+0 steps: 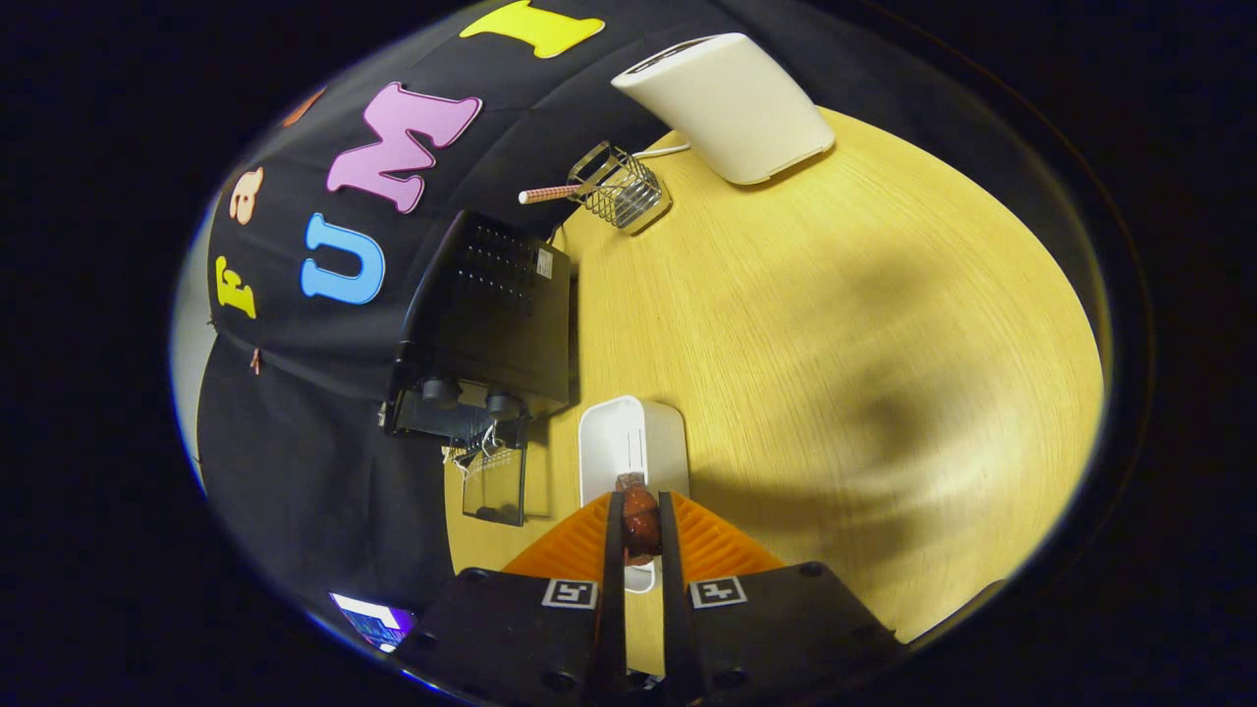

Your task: Open the toaster oven, put the food inside, and close the toaster oven door.

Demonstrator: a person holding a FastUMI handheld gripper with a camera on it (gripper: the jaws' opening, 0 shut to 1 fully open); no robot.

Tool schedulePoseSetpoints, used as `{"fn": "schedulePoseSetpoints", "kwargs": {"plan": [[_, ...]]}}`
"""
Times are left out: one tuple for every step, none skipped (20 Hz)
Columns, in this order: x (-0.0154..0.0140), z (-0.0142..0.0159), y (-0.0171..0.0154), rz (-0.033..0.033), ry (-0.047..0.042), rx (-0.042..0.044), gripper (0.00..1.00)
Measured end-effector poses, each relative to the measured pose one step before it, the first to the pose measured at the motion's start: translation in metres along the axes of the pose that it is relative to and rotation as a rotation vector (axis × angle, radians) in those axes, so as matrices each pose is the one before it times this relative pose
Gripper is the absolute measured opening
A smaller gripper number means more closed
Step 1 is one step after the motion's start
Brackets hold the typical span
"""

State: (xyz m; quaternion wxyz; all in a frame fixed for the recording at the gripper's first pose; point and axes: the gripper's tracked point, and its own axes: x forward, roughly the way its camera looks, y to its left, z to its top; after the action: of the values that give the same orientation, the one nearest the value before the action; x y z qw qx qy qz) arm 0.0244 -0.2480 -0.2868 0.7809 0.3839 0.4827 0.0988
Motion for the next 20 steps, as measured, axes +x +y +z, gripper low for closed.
{"fn": "schedulePoseSetpoints", "kwargs": {"plan": [[-0.0001,0.00078,0.00079,0.00473,-0.00251,-0.00826,0.19],[-0.00139,-0.00062,0.00108,0.00379,0.00013,-0.00865,0.18],[-0.00043,-0.00065,0.00143,0.00432,0.00729,-0.01102,0.16],[-0.00358,0.0009,0.0013,0.00488,-0.00339,-0.00808,0.16],[-0.00289,0.002,0.00144,0.00204,-0.00599,-0.00149,0.16],[-0.0038,0.00226,0.0018,0.00084,-0.00745,0.00572,0.16],[-0.00378,0.00354,0.00332,0.00338,-0.01027,0.00927,0.16],[-0.00435,0.00364,0.00386,0.0031,-0.01166,0.01074,0.16],[-0.00459,0.00346,0.00367,0.00064,-0.01185,0.01097,0.16],[-0.0048,0.00231,0.00331,-0.0038,-0.01009,0.01161,0.16],[-0.00461,0.00284,0.00341,-0.00202,-0.0119,0.0038,0.16],[-0.00544,0.00181,0.0049,-0.00135,-0.01514,-0.00044,0.16],[-0.00406,0.00114,0.00475,-0.00191,-0.01329,0.00017,0.16],[-0.00622,-0.0006,0.00691,0.00207,-0.01385,0.00177,0.16],[-0.00423,-0.00078,0.00714,0.00342,-0.01074,0.00324,0.16],[-0.00351,-0.00209,0.00736,0.00186,-0.00903,0.00231,0.16],[-0.00163,-0.00164,0.0078,0.00113,-0.01018,-0.00004,0.16],[-0.00119,-0.00328,0.00818,0.00246,-0.01021,-0.00054,0.16],[0.00009,-0.00371,0.01002,0.00755,-0.01027,0.00038,0.16],[-0.00108,-0.00622,0.01081,0.00865,-0.00919,0.00388,0.16]]}}
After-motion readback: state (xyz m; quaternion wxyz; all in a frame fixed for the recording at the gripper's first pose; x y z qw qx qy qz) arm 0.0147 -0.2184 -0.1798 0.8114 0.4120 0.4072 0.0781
